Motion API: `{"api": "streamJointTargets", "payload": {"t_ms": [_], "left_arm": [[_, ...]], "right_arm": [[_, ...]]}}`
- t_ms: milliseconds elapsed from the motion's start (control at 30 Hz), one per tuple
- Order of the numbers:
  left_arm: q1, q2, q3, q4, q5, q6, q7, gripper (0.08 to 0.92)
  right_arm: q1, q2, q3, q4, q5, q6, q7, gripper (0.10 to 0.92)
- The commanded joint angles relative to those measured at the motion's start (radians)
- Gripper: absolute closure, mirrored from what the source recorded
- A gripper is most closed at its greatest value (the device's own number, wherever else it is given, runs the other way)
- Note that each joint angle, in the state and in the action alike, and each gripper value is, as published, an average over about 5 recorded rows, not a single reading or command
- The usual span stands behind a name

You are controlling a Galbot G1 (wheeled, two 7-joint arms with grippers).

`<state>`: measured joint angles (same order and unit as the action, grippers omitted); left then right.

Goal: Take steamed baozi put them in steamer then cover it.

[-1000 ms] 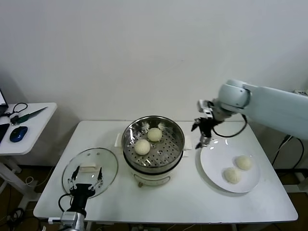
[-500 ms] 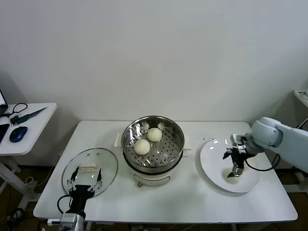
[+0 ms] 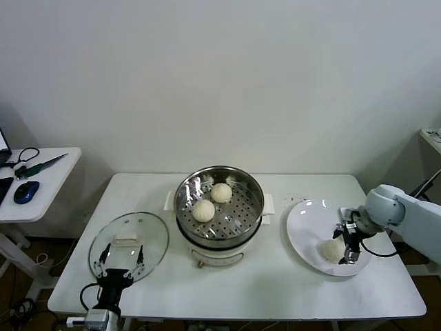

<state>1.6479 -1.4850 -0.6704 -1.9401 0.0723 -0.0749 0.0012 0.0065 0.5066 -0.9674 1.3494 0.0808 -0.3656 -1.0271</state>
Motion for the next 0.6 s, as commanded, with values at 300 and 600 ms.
{"api": "streamJointTargets", "payload": {"t_ms": [300,600], "left_arm": [[-0.008,0.001,0.001,0.013,0.004,0.001,0.0,0.177],[-0.011,-0.001,0.001,0.02,0.005,0.001,-0.001,0.177]], "right_arm": [[-0.036,0.072,0.028,-0.095,-0.047,0.016,-0.003,0.203],[-0.003,0.075,-0.016,-0.091,-0.041,0.024,-0.012,0.242]]}}
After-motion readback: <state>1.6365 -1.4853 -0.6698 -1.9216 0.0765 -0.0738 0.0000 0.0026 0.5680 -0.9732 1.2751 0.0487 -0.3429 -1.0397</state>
